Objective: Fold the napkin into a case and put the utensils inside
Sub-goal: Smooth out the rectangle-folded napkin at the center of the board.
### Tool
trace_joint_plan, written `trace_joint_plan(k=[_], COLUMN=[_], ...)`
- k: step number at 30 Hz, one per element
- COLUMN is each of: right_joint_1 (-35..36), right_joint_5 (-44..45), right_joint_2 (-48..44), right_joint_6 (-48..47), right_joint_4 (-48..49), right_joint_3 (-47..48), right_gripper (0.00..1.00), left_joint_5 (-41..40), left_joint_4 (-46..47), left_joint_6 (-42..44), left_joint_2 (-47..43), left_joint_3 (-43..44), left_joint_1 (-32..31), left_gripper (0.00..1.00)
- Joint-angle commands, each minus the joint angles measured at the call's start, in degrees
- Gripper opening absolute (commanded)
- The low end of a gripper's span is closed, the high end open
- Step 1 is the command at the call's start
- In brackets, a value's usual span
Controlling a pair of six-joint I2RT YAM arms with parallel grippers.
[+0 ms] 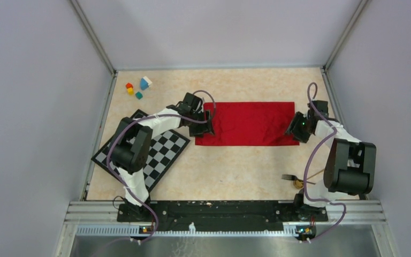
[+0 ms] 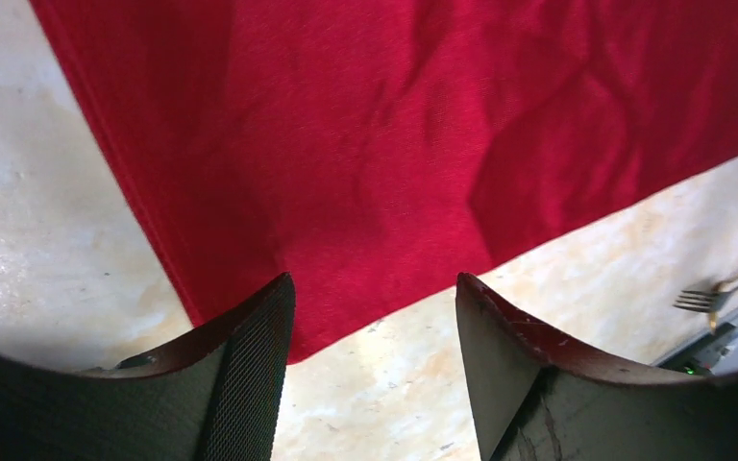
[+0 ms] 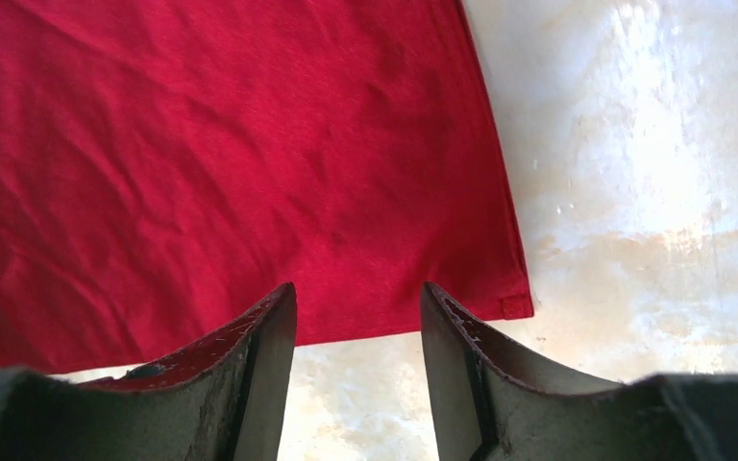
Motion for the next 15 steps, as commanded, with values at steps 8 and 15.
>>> trace_joint_plan(k=[8,15], right_joint_1=[2.18,1.41], right_joint_5=[1.55,-11.85], right_joint_2=[-3.31,13.02], right_joint_6=[-0.52,4.62], right_joint_4=[0.37,11.51], right_joint_3=[6.45,20.59], right_gripper=[0.52,0.59], left_joint_5=[-3.76,5.93], left_joint_4=[0.35,11.01], left_joint_6=[1.11,-4.46], left_joint_2=[-2.72,5.98], left_joint_3=[3.53,14.71], left_joint_1=[1.09,6.64], left_gripper=[0.75,0.8])
